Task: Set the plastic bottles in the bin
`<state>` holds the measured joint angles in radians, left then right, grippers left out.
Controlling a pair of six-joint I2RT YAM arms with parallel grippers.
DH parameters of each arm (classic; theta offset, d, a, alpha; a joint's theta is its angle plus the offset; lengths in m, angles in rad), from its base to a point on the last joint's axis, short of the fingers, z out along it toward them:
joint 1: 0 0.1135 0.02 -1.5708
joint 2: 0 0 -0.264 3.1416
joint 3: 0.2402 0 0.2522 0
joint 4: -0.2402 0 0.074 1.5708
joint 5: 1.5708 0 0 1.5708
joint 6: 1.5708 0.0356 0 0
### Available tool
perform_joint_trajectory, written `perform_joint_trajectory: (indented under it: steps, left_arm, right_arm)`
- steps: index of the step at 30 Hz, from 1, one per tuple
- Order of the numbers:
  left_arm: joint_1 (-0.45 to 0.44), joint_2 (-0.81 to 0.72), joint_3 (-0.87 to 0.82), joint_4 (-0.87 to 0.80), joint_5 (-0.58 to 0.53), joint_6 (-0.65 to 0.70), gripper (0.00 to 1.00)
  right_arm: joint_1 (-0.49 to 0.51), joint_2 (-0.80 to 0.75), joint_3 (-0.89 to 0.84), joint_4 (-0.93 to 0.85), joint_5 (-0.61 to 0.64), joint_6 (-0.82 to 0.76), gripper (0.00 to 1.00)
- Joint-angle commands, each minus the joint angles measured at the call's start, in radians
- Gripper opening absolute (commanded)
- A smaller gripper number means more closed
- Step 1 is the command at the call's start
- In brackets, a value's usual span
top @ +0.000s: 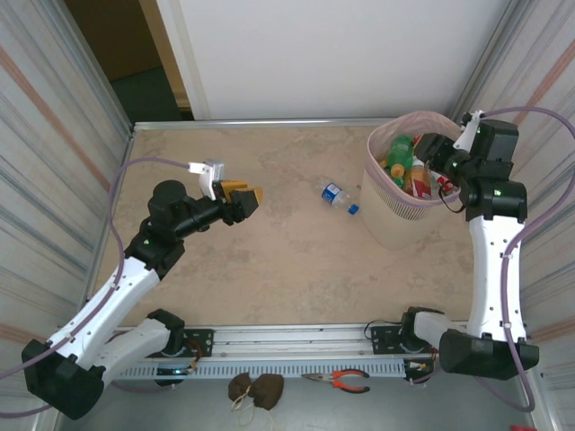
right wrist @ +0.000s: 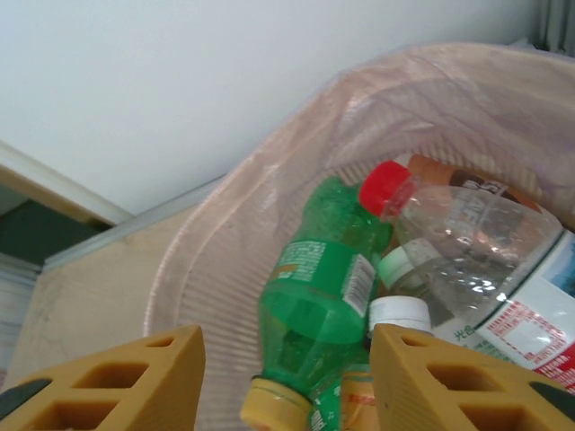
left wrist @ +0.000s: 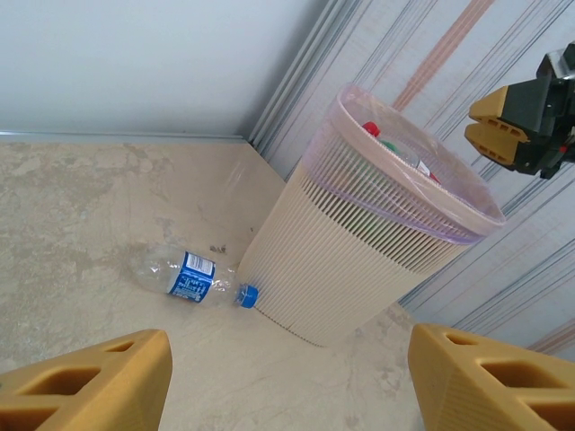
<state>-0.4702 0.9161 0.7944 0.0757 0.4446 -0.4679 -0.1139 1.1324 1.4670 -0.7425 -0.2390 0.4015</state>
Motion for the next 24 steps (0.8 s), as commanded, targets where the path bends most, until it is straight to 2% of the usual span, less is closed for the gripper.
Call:
perform_joint_trajectory:
  steps: [1, 13, 19, 24]
  left_arm:
    - [0.009, -0.024, 0.020, 0.009, -0.010, 0.017, 0.70]
    - [0.008, -0.036, 0.013, 0.003, -0.018, 0.019, 0.70]
    - [0.009, -0.040, 0.010, -0.005, -0.024, 0.021, 0.71]
    - [0.009, -0.043, 0.011, -0.006, -0.025, 0.021, 0.71]
  right_arm:
    - [0.064, 0.036, 0.055, -0.052, 0.072, -0.058, 0.45]
    - [0.473, 0.309, 0.274, -0.219, 0.305, -0.200, 0.43]
    - [0.603, 0.534, 0.461, -0.385, 0.455, -0.309, 0.44]
    - [0.659, 0.700, 0.561, -0.468, 0.560, -0.384, 0.46]
